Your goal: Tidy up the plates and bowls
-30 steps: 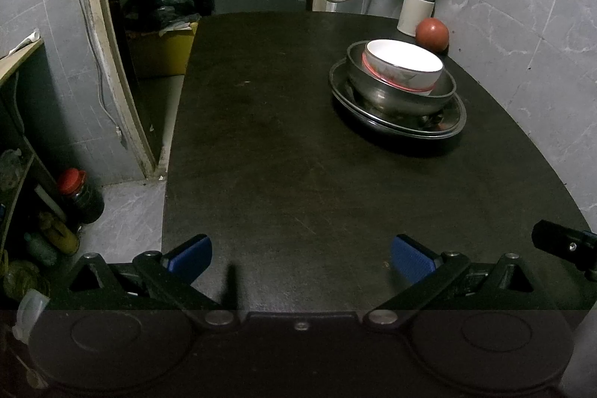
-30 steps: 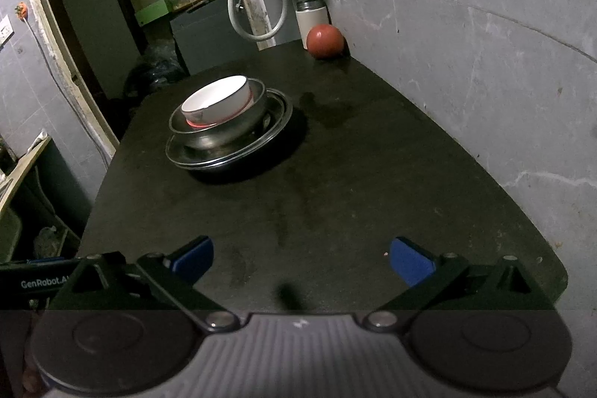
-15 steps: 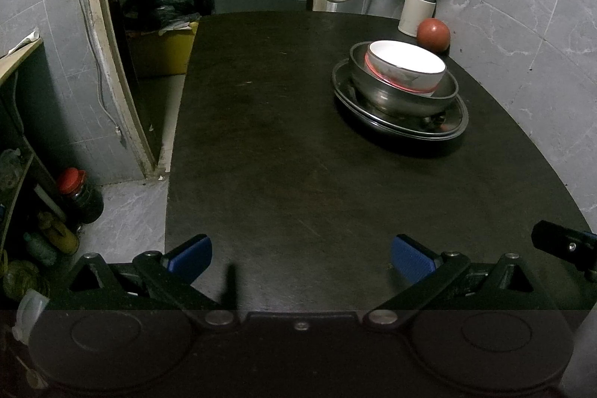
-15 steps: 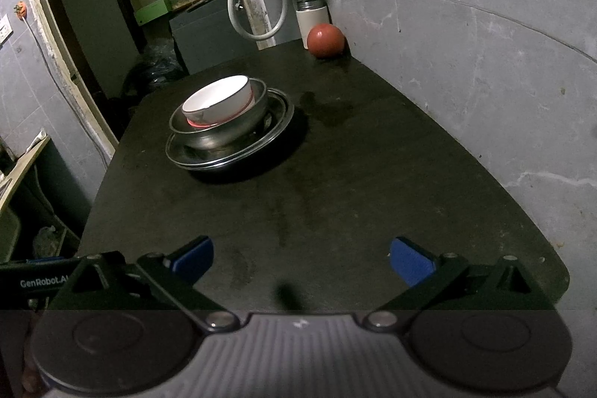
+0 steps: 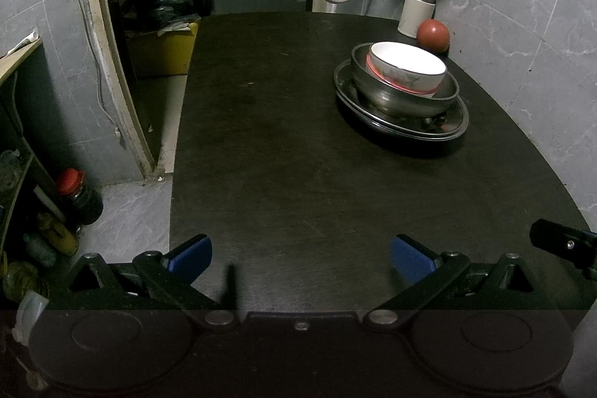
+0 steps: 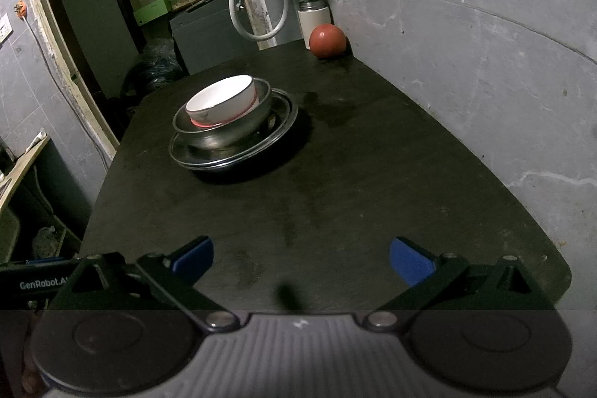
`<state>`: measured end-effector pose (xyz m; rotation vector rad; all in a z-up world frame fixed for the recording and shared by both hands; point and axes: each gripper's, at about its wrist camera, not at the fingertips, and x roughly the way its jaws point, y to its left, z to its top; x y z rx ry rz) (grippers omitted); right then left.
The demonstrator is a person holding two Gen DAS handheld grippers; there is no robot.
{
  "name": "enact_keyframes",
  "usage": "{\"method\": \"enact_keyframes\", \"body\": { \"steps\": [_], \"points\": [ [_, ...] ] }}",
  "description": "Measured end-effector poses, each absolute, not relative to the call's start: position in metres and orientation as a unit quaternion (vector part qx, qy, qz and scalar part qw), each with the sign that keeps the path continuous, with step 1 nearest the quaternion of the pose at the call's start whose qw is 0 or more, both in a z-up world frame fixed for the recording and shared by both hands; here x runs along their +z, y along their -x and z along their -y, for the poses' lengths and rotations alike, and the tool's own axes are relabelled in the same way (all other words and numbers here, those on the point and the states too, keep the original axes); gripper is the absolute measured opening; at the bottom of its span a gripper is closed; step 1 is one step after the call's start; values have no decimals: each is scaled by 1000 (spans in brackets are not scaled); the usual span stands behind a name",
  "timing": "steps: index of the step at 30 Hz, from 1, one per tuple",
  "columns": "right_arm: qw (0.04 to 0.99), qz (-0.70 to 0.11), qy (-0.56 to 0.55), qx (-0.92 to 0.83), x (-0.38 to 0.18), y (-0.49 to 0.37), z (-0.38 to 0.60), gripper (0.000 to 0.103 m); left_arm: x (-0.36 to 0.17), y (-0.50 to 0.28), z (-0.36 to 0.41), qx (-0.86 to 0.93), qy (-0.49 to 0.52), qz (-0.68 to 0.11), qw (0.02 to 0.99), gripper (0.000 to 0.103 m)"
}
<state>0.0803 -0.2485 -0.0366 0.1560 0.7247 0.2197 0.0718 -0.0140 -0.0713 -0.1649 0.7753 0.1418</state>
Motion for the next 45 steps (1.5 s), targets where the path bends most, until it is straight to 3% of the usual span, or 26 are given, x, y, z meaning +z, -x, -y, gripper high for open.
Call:
{"method": "enact_keyframes", "body": {
  "steps": [45],
  "points": [
    [924, -359, -74, 110, -39, -83, 244, 103, -69, -74, 8, 48, 92, -388, 916, 102]
  ]
}}
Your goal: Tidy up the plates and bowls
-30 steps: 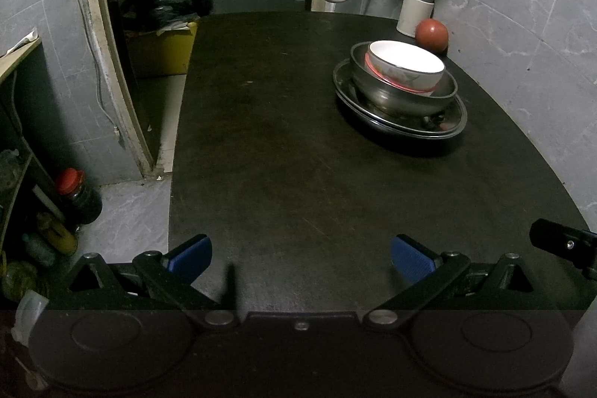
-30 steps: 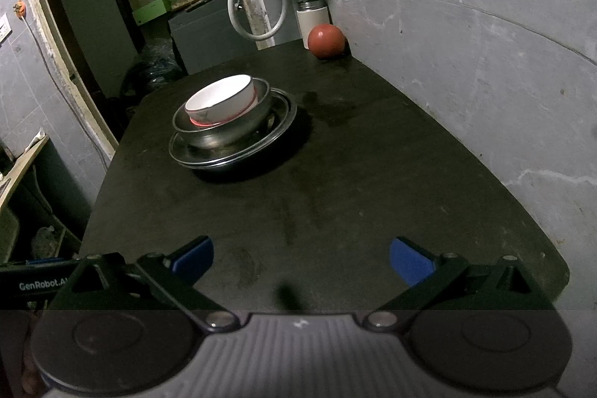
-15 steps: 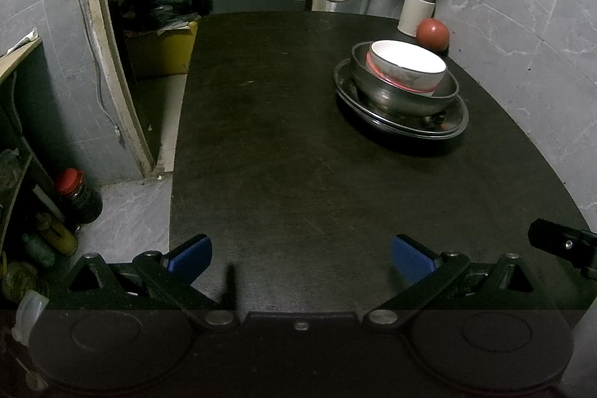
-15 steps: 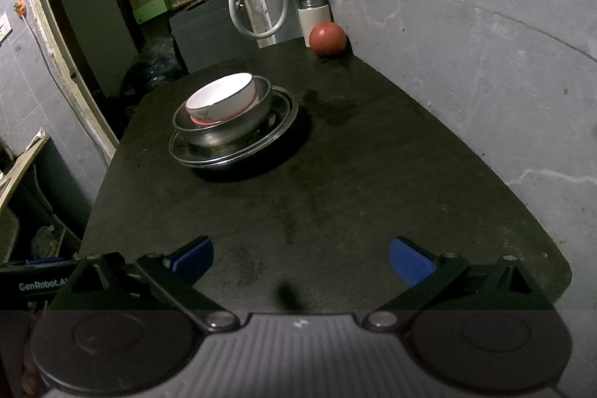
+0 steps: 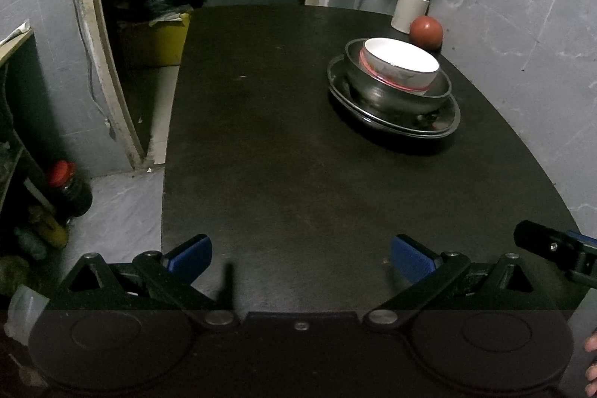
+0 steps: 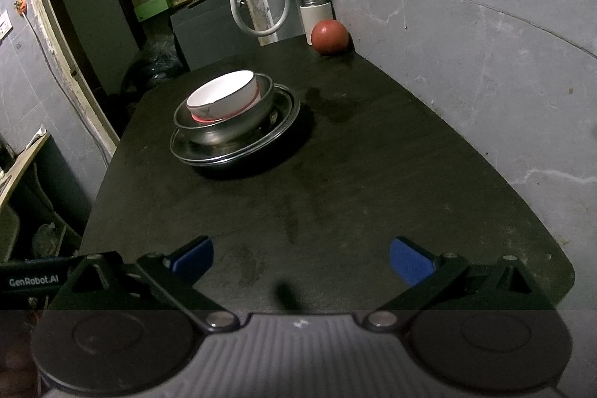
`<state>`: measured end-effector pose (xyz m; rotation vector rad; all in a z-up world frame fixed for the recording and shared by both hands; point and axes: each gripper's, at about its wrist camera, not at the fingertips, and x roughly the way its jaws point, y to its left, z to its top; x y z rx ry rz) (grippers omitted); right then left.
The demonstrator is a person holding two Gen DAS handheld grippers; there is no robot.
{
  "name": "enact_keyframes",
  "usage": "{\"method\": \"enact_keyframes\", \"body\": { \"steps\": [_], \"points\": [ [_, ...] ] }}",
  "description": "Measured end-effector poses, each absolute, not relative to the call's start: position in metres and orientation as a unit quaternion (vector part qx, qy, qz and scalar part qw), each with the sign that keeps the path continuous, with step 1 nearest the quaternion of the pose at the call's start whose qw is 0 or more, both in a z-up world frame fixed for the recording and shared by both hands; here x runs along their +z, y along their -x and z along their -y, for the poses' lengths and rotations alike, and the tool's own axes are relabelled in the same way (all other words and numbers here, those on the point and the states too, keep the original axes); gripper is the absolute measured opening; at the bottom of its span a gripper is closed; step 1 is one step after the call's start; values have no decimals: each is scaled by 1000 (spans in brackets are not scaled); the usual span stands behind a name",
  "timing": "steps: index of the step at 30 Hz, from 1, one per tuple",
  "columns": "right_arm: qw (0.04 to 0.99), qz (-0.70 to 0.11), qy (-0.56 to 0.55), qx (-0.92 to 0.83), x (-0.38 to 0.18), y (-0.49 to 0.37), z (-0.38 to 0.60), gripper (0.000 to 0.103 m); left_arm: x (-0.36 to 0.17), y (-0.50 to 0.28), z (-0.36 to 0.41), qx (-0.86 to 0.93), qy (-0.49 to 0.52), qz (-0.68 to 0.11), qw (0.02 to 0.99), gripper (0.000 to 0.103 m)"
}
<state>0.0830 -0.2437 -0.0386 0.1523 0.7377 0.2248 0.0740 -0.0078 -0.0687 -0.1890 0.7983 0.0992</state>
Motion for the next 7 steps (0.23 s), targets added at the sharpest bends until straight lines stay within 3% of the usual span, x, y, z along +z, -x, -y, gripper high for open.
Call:
{"method": "enact_keyframes", "body": {
  "steps": [7],
  "points": [
    [923, -360, -75, 109, -38, -84, 244, 103, -68, -75, 11, 39, 81, -383, 919, 102]
  ]
}}
